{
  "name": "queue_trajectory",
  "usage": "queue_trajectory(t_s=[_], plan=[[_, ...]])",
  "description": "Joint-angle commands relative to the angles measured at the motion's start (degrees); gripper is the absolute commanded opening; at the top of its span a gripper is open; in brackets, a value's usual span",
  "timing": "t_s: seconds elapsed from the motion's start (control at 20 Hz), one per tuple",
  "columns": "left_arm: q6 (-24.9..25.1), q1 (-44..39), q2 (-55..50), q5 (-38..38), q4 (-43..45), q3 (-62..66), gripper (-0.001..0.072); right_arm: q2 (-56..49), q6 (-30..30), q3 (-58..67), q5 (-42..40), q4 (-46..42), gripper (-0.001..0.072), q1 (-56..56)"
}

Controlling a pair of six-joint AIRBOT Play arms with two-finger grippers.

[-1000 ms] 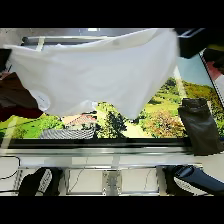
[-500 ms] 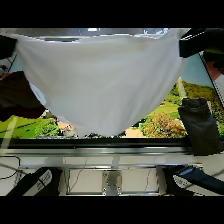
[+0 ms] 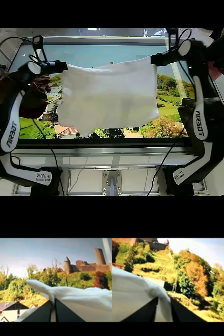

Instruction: Fold the shirts.

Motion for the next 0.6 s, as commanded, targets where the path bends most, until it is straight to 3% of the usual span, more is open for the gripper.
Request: queue_trajectory(t_s=[0.0, 0.05, 0.15, 0.2, 0.3, 0.45, 0.55], plan=[[-0.2, -1.4, -3.7, 7.2, -2.9, 1.1, 0.0618, -5.8, 4.0, 0.5, -12.9, 6.4, 0.0583, 0.0], [-0.2, -0.5, -2.2, 6.9, -2.9, 1.4, 0.0704, -5.6, 4.9, 2.6, -11.0, 6.0, 0.0582, -0.2], [-0.7, 3.1, 3.8, 5.3, -2.8, 1.4, 0.0703, -4.3, 4.9, 9.0, -0.4, 0.6, 0.0574, -1.8], [-1.5, 6.0, 8.0, 2.4, -2.6, 1.4, 0.0703, -1.9, 4.8, 10.1, 5.6, -3.7, 0.0533, -3.2], [-1.6, 13.8, 15.9, -7.1, -2.2, 1.0, 0.0695, 5.4, 4.8, 7.5, 14.1, -9.9, 0.0533, -7.4], [-6.9, 27.0, 26.4, -21.7, -2.2, -7.5, 0.0695, 17.2, 2.4, -2.5, 21.8, -8.1, 0.0533, -14.9], [-8.0, 34.0, 34.9, -24.3, -2.4, -22.6, 0.0695, 24.9, 0.2, -14.0, 20.8, -3.5, 0.0532, -18.0]])
